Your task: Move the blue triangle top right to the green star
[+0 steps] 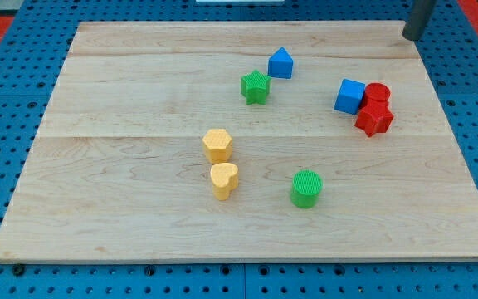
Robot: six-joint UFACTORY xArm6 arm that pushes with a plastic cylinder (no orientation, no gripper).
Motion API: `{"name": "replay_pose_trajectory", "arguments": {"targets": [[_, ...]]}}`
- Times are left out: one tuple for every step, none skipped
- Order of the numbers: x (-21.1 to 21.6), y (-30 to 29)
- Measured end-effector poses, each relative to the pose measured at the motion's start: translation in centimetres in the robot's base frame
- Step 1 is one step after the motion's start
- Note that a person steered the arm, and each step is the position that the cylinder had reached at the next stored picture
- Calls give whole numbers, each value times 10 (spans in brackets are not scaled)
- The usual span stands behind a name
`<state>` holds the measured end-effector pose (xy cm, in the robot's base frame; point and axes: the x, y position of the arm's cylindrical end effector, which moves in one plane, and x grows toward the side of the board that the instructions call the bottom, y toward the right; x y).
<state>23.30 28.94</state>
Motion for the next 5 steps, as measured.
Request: {"name": "replay_pose_trajectory", "arguments": {"targets": [[0,-3],[21,-57],[35,-113],[35,-116],[71,-134]]}}
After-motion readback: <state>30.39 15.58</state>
